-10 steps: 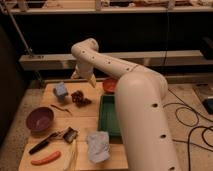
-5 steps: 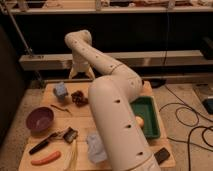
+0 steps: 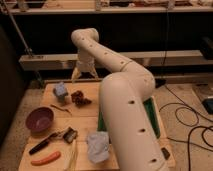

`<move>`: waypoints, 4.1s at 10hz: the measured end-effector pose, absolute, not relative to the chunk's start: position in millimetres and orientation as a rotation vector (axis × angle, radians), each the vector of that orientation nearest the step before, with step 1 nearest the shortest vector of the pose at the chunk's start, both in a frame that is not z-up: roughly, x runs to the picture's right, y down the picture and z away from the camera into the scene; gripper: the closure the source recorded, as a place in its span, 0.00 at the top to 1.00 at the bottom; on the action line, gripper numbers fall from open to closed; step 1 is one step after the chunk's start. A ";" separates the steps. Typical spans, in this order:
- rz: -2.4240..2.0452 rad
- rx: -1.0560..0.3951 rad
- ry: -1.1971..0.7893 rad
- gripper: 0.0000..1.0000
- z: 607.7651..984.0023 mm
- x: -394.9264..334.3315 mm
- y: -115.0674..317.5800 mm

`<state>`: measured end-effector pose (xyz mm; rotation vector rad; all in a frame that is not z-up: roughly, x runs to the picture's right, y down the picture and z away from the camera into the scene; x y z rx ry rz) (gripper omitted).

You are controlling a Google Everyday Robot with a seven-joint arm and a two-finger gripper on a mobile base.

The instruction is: Place fork in red bowl

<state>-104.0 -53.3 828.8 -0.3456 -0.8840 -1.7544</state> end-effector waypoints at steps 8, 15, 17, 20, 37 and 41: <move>-2.354 -0.190 -0.699 0.80 833.5 -101.8 28.1; -2.301 -0.047 -0.756 0.80 838.4 -170.9 65.2; -2.297 -0.091 -0.768 0.80 830.6 -179.8 72.8; -2.289 -0.125 -0.799 0.80 826.6 -188.0 82.5; -2.320 -0.111 -0.998 0.65 886.9 -242.6 120.2; -2.301 -0.113 -1.007 0.46 895.0 -237.1 121.4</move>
